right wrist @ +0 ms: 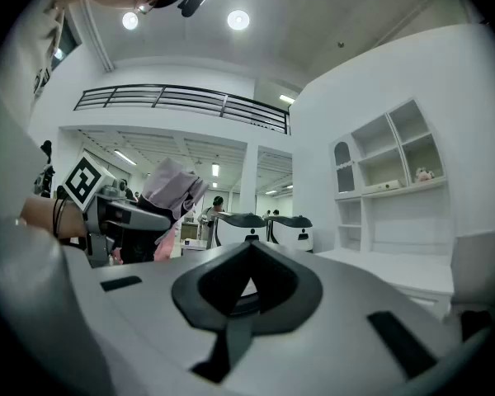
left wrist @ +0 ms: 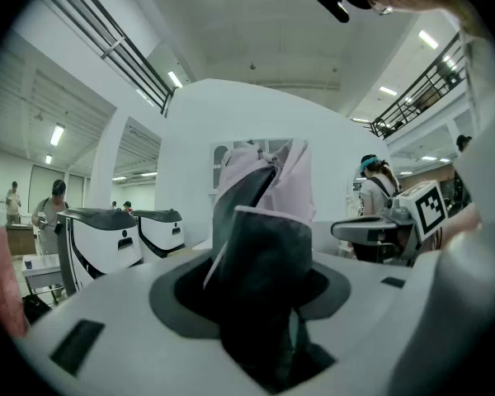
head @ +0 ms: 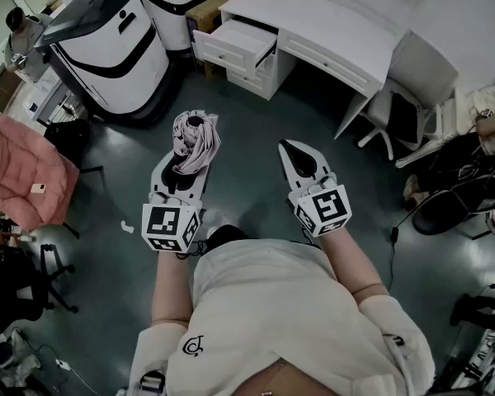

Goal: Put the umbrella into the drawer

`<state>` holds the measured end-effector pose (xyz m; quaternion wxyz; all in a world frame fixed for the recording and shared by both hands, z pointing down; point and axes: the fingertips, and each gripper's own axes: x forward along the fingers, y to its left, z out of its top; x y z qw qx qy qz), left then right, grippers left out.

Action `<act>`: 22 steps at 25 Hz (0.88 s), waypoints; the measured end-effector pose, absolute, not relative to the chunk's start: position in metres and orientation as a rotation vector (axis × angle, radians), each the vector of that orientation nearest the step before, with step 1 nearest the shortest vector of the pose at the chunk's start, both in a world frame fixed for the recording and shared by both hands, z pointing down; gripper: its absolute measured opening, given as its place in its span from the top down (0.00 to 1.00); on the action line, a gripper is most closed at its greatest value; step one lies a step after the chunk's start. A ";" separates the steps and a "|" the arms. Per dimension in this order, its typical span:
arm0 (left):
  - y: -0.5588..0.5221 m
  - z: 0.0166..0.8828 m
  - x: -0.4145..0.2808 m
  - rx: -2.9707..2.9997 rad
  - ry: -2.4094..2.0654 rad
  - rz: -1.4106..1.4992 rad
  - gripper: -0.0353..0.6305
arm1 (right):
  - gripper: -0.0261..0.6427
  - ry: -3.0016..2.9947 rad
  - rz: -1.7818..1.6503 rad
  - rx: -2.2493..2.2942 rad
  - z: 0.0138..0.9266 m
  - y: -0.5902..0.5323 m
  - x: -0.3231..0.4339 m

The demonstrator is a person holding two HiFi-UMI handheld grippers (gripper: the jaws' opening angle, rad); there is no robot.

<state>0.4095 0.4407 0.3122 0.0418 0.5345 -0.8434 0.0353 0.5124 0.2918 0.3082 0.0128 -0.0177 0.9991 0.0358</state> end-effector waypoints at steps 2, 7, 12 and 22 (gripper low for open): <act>0.440 0.311 0.409 1.634 -2.584 0.102 0.61 | 0.96 3.117 0.106 -0.057 0.309 0.289 0.511; 0.438 0.314 0.407 1.623 -2.587 0.092 0.61 | 0.96 3.119 0.089 -0.057 0.314 0.286 0.510; 0.438 0.318 0.406 1.612 -2.587 0.078 0.61 | 0.96 3.127 0.024 -0.045 0.321 0.284 0.509; 0.431 0.332 0.378 1.556 -2.569 0.076 0.61 | 0.95 3.140 -0.068 -0.050 0.335 0.268 0.482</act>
